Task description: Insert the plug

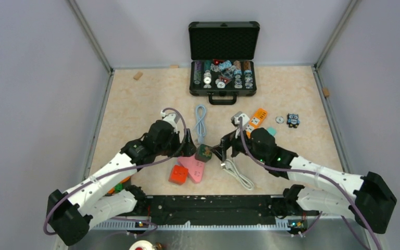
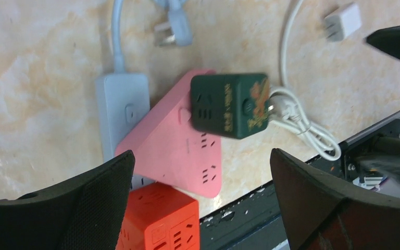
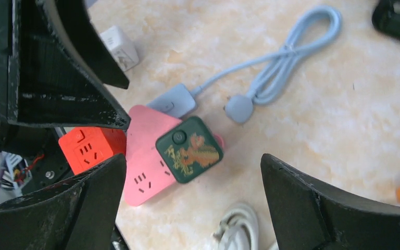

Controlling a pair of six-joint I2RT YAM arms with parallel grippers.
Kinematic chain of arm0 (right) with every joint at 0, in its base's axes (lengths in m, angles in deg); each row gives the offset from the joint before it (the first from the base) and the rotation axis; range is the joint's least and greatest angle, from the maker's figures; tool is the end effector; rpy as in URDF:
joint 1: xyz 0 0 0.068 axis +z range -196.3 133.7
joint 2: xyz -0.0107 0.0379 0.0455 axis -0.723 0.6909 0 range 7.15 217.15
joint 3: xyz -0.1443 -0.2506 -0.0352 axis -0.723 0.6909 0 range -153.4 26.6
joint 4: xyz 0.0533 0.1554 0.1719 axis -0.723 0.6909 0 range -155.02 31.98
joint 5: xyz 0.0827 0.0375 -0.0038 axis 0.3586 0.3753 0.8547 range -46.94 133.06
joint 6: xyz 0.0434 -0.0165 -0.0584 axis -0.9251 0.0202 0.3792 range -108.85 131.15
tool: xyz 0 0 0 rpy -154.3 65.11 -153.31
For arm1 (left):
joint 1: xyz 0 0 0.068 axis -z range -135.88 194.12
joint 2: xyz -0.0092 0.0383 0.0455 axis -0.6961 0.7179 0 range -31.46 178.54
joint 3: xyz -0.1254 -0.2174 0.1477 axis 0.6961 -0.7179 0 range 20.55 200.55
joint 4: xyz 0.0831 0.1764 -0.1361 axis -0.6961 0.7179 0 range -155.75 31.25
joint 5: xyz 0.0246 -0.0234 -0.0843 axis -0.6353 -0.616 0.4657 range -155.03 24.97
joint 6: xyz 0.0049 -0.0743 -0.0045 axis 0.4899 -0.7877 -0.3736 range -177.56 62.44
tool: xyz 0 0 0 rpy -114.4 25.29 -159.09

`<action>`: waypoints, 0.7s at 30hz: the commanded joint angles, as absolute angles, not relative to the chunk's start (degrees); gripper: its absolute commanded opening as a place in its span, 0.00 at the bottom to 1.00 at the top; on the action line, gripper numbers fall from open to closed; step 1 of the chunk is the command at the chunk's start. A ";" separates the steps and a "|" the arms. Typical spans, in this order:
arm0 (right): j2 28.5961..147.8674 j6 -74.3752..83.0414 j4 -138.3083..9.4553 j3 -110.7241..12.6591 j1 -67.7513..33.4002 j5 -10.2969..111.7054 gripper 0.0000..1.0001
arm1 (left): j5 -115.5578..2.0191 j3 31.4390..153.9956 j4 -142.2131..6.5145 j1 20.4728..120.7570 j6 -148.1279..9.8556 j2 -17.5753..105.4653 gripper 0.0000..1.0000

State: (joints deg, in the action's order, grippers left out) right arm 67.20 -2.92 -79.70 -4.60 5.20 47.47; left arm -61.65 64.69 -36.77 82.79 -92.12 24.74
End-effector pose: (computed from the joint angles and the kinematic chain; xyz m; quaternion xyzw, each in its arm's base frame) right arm 0.1408 0.1848 0.2720 -0.2753 0.7391 0.3580 0.4998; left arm 0.1482 -0.1234 0.2718 0.0449 0.9087 -0.2686 0.3165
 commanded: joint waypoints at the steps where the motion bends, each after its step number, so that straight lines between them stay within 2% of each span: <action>1: 62.18 -17.22 -66.61 -4.86 4.09 40.78 0.96 | -61.36 58.64 -39.78 82.61 -97.96 21.11 0.99; 7: 61.21 -26.38 -51.66 -7.23 3.65 35.40 0.97 | -63.41 53.06 -43.11 82.63 -100.85 17.29 0.99; 14: 54.57 -27.63 -53.05 -1.20 3.34 33.58 0.99 | -64.50 44.29 -53.07 82.61 -102.18 11.91 0.99; 21: 58.66 -34.26 -39.08 -5.81 2.49 22.28 0.99 | -64.50 48.73 -49.77 82.53 -101.21 16.20 0.99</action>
